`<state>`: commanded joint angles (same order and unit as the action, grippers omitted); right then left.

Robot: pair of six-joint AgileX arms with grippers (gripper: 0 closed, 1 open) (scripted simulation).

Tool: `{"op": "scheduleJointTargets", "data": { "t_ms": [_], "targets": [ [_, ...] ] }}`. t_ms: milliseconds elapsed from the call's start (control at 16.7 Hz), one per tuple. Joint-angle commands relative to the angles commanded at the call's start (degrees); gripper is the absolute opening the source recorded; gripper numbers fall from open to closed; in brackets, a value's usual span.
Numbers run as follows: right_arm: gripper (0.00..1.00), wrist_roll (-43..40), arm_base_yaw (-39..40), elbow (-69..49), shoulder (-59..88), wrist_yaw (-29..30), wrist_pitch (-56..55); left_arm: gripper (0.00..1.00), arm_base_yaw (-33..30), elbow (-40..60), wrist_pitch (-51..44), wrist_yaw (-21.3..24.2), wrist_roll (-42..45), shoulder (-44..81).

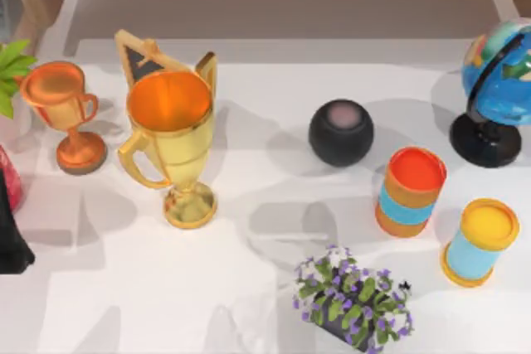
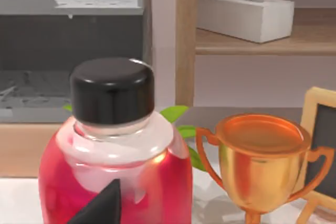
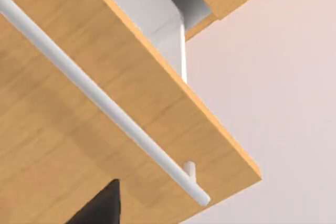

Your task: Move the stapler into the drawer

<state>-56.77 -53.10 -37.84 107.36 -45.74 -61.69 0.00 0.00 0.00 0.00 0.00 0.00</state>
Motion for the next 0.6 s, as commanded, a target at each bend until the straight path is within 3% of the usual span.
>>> {"op": "scheduleJointTargets", "data": {
  "t_ms": [360, 600],
  "targets": [
    [1.00, -23.2, 6.8, 10.3, 6.9, 3.3, -22.9, 1.00, 0.0, 0.0, 0.0, 0.0, 0.0, 0.0],
    [1.00, -31.4, 9.9, 12.8, 9.1, 4.7, -30.1, 1.00, 0.0, 0.0, 0.0, 0.0, 0.0, 0.0]
  ]
}}
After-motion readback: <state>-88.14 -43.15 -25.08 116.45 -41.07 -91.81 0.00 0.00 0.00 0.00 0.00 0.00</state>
